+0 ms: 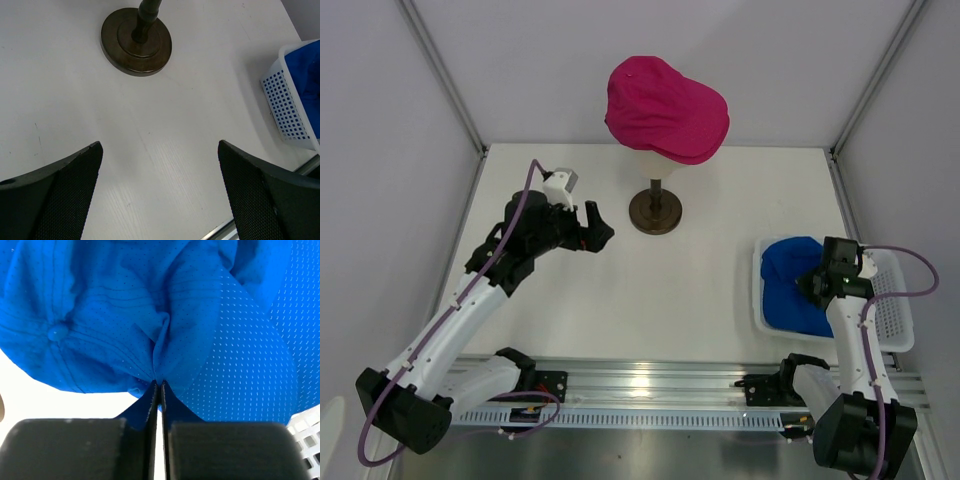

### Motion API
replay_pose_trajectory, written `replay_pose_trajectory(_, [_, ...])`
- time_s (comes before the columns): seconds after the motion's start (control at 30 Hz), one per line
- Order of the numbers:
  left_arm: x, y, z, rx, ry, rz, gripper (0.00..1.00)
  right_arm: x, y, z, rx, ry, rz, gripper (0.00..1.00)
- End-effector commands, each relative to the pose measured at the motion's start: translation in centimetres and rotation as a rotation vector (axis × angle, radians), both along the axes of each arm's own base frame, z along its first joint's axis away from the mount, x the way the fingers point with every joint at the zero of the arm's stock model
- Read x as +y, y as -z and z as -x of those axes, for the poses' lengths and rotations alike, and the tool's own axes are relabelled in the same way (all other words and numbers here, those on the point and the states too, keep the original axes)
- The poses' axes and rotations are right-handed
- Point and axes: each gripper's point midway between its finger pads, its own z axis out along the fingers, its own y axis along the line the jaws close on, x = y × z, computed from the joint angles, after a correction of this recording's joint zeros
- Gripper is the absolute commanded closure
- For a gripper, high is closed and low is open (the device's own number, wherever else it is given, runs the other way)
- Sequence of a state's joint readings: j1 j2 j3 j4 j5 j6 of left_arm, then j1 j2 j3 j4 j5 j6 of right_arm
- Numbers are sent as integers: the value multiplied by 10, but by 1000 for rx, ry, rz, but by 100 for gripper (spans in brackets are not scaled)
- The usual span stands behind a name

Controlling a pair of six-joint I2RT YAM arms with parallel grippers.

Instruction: Stack the hats

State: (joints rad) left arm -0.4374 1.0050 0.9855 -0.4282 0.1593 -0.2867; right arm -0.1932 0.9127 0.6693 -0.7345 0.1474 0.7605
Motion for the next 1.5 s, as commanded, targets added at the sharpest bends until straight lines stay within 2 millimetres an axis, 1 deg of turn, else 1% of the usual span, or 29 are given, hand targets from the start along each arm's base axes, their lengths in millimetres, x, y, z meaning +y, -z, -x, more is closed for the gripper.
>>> replay_pose_trajectory(0.0, [0, -9, -2, -50, 1, -2, 1, -7, -14, -15, -66, 3, 39, 100])
replay_pose_trajectory(0.13, [-1, -6, -2, -40, 4, -4, 1, -7, -38, -16, -102, -41, 67, 100])
replay_pose_trajectory(0.23, [-3, -3, -1, -24, 16, -5, 1, -3, -82, -23, -208, -114, 103, 100])
replay_pose_trajectory(0.27, [-5, -9, 0, -24, 27, 2, 4, 7, -96, -27, -257, -183, 88, 100])
replay_pose_trajectory(0.3, [-6, -13, 2, -19, 36, 4, 4, 10, -123, -32, -324, -225, 112, 100])
replay_pose_trajectory(0.33, [-7, -23, 2, -27, 28, 24, 5, 11, -139, -30, -362, -275, 155, 100])
replay_pose_trajectory(0.37, [-8, -37, 1, -59, 24, 49, 7, 21, -152, -31, -401, -332, 146, 100])
replay_pose_trajectory(0.4, [-11, -48, 2, -85, 32, 75, 7, 23, -173, -31, -450, -359, 167, 100])
replay_pose_trajectory(0.5, [-30, -84, 9, -141, 110, 202, 8, 37, -208, -31, -542, -474, 201, 100])
replay_pose_trajectory(0.57, [-46, -102, 14, -149, 168, 287, 7, 46, -224, -33, -599, -536, 204, 100])
replay_pose_trajectory(0.67, [-70, -113, 11, -117, 203, 403, 6, 59, -251, -39, -713, -591, 193, 100])
replay_pose_trajectory(0.7, [-83, -120, 8, -133, 244, 460, 6, 63, -264, -44, -771, -609, 196, 100])
replay_pose_trajectory(0.73, [-91, -126, 6, -105, 245, 532, 5, 69, -269, -47, -806, -639, 180, 100])
replay_pose_trajectory(0.77, [-98, -137, 3, -143, 267, 583, 5, 83, -276, -47, -852, -696, 124, 100])
replay_pose_trajectory(0.83, [-107, -131, -13, -142, 245, 581, 5, 95, -284, -57, -919, -761, 85, 100])
replay_pose_trajectory(0.9, [-109, -119, -25, -147, 198, 512, 5, 112, -284, -58, -937, -861, 12, 100])
replay_pose_trajectory(0.93, [-100, -108, -37, -150, 128, 431, 4, 117, -274, -65, -907, -893, -28, 100])
replay_pose_trajectory(0.97, [-95, -102, -40, -152, 95, 399, 3, 125, -267, -63, -889, -941, -66, 100])
replay_pose_trajectory(1.03, [-78, -82, -41, -152, 22, 330, 3, 134, -248, -61, -829, -1008, -109, 100])
replay_pose_trajectory(1.07, [-75, -80, -40, -163, 13, 329, 4, 139, -236, -59, -802, -1029, -126, 100])
replay_pose_trajectory(1.1, [-72, -67, -38, -149, 0, 321, 5, 140, -226, -55, -769, -1029, -140, 100])
replay_pose_trajectory(1.13, [-71, -75, -37, -176, -6, 359, 7, 140, -222, -51, -763, -1035, -134, 100])
replay_pose_trajectory(1.17, [-71, -53, -34, -140, -11, 349, 8, 139, -213, -48, -742, -1033, -149, 100])
replay_pose_trajectory(1.23, [-72, -46, -37, -144, -62, 375, 10, 147, -214, -34, -763, -1072, -191, 100])
replay_pose_trajectory(1.27, [-80, -17, -32, -96, -58, 354, 11, 150, -211, -32, -773, -1086, -211, 100])
replay_pose_trajectory(1.33, [-93, -8, -33, -69, -57, 417, 13, 156, -214, -24, -798, -1100, -247, 100])
replay_pose_trajectory(1.37, [-99, 18, -34, -13, -60, 403, 13, 157, -213, -22, -804, -1101, -250, 100])
replay_pose_trajectory(1.43, [-106, 34, -36, 51, -77, 435, 15, 158, -210, -20, -808, -1103, -255, 100])
replay_pose_trajectory(1.47, [-108, 33, -40, 39, -86, 457, 16, 159, -210, -19, -817, -1110, -253, 100])
